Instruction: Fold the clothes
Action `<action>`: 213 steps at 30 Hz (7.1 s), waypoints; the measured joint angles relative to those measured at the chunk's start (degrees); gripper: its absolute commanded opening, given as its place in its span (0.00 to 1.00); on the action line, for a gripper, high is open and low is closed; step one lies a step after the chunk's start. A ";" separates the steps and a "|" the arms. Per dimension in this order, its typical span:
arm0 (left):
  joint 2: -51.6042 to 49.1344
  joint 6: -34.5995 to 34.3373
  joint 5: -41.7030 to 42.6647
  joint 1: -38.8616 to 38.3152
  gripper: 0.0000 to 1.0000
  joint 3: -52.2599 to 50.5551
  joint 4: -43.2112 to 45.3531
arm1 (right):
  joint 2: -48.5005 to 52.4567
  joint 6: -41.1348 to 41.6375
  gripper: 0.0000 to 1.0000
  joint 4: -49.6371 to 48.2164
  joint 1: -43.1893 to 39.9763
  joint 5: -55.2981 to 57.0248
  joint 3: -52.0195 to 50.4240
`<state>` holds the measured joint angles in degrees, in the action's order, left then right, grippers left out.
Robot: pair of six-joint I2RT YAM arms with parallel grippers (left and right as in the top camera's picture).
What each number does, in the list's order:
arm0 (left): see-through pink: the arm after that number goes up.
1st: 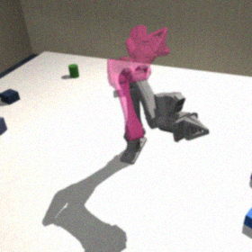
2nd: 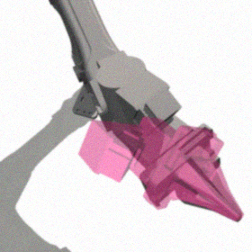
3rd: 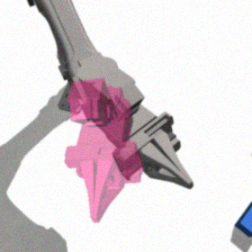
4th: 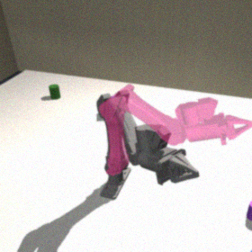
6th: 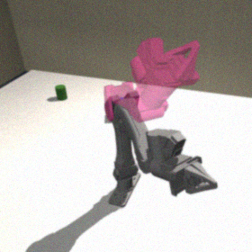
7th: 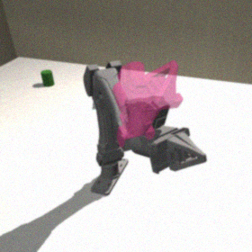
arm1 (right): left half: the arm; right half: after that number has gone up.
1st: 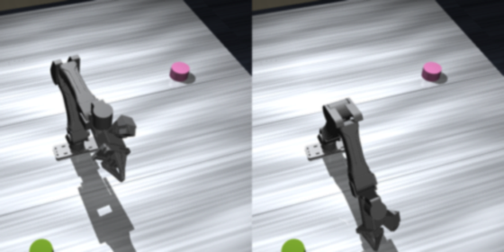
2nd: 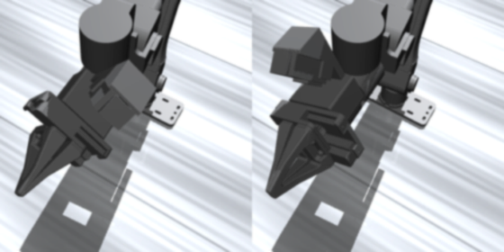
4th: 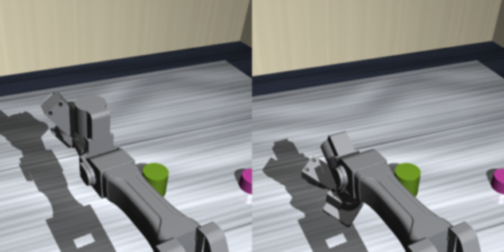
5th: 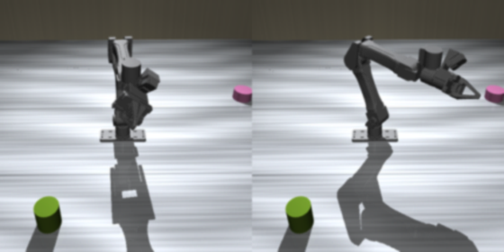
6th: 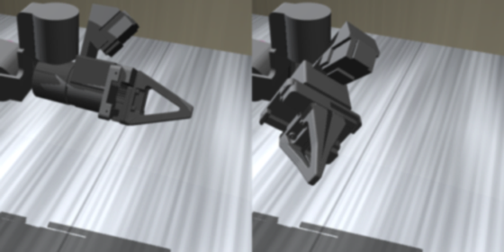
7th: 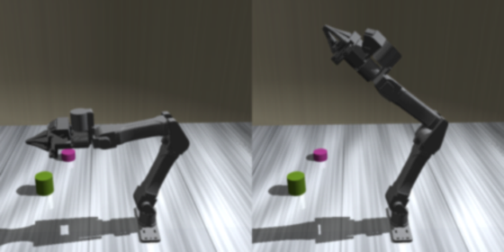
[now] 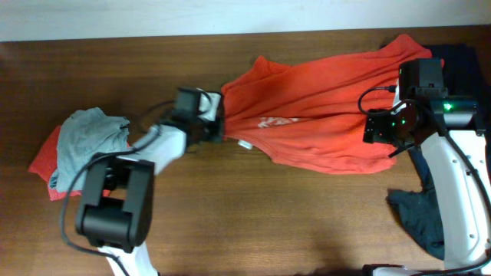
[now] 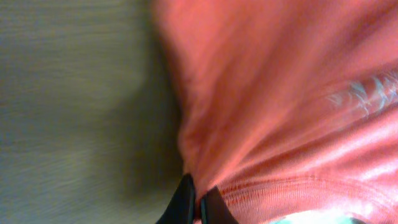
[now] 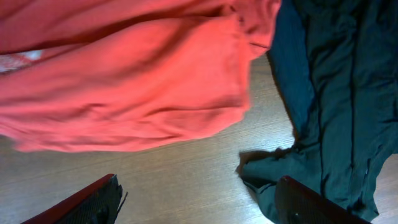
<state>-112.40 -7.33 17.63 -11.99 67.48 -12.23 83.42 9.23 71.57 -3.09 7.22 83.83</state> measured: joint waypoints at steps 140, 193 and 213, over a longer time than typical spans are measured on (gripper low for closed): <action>16.85 -31.23 -28.61 7.61 0.00 4.39 -49.31 | 3.82 -8.74 0.27 -13.05 0.00 -18.27 0.76; 16.85 -29.73 -28.63 7.61 0.00 4.35 -49.46 | 4.42 3.13 0.35 -29.46 -0.26 -13.62 -42.40; 17.99 -27.63 -28.48 7.61 0.00 4.35 -50.40 | 3.30 2.69 0.04 -16.87 -0.46 -14.88 -32.81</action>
<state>-94.41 -34.96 -10.85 -4.38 71.83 -62.63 86.72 11.92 54.70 -3.55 -7.66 51.03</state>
